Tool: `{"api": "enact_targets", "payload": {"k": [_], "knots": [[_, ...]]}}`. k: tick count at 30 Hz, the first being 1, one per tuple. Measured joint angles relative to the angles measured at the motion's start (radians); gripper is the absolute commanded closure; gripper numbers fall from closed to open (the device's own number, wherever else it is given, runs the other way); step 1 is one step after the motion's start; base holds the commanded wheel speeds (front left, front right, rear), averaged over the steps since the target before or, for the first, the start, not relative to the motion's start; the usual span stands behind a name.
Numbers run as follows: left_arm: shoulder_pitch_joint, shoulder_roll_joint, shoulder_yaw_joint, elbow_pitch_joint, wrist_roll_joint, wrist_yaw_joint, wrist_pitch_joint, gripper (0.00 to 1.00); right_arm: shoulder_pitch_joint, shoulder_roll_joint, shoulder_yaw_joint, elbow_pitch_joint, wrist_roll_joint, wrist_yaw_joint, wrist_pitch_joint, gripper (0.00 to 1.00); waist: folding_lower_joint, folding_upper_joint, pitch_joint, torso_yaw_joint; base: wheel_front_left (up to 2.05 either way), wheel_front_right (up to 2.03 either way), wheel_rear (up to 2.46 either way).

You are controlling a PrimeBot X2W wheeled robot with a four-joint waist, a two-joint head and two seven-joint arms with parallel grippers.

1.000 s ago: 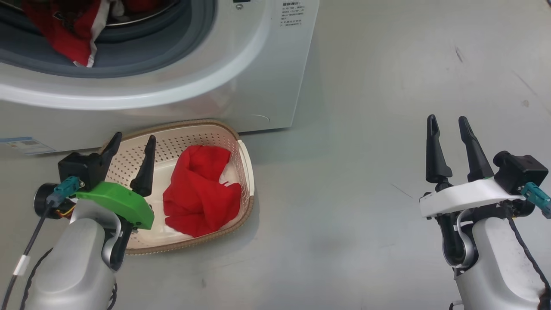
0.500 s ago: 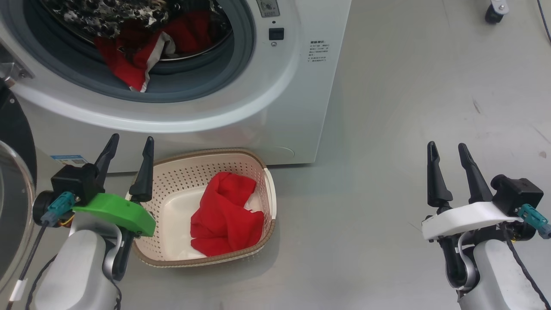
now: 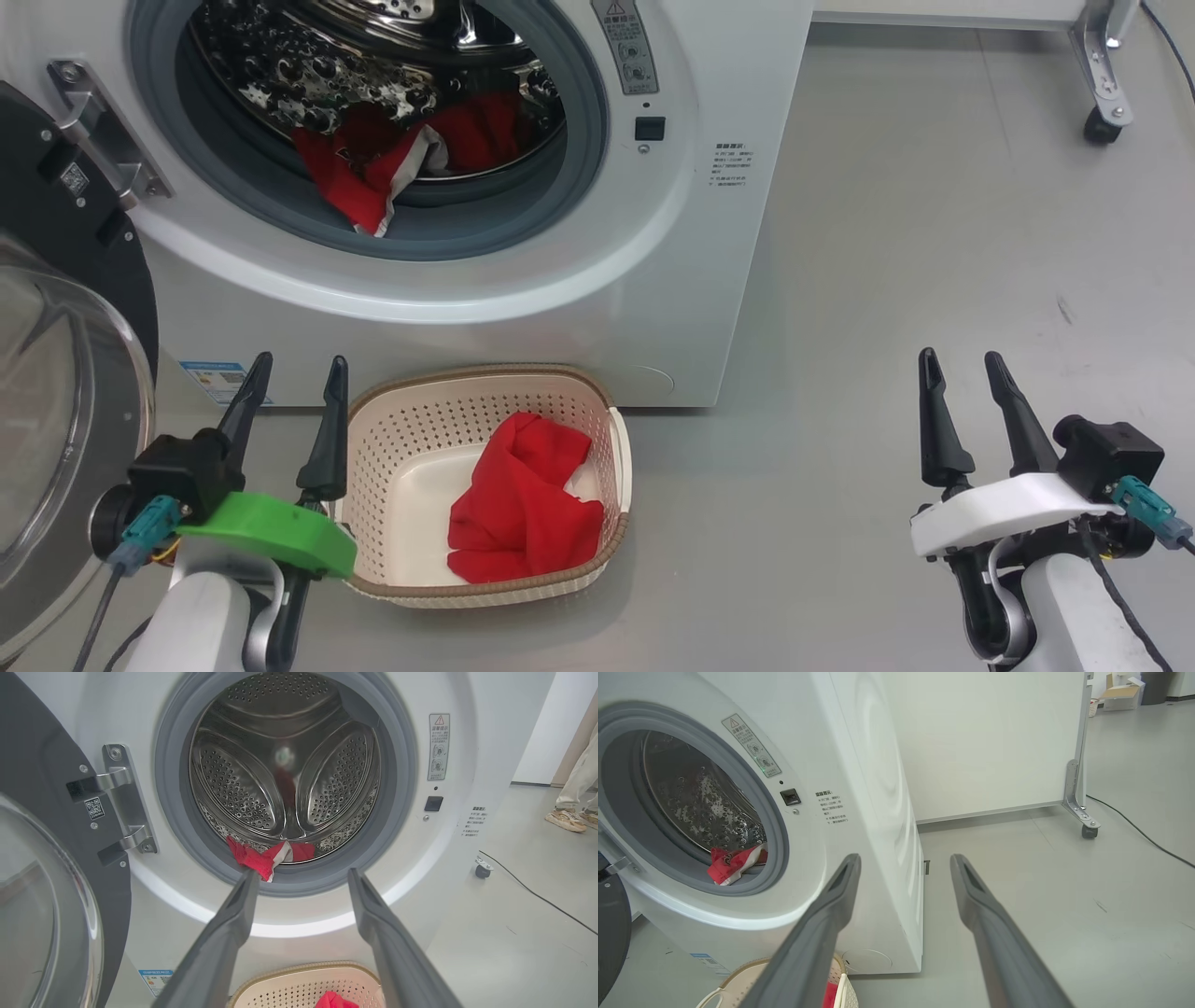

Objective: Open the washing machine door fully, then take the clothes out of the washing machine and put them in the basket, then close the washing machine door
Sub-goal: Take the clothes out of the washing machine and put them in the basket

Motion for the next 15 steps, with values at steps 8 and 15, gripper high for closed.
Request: {"api": "enact_targets", "payload": {"k": [8,15], "knots": [[0.054,-0.003,0.019,-0.063,0.027,0.004,0.000,0.00,0.014,0.001,0.010,-0.003,0.000,0.000,0.000,0.00,0.0000,0.0000,-0.015,0.011,0.00,0.00,0.00],[0.074,-0.006,0.020,-0.093,0.043,0.004,0.000,0.00,0.014,0.002,0.015,-0.009,0.000,0.000,0.000,0.00,0.0000,0.0000,-0.010,0.007,0.00,0.00,0.00]]}}
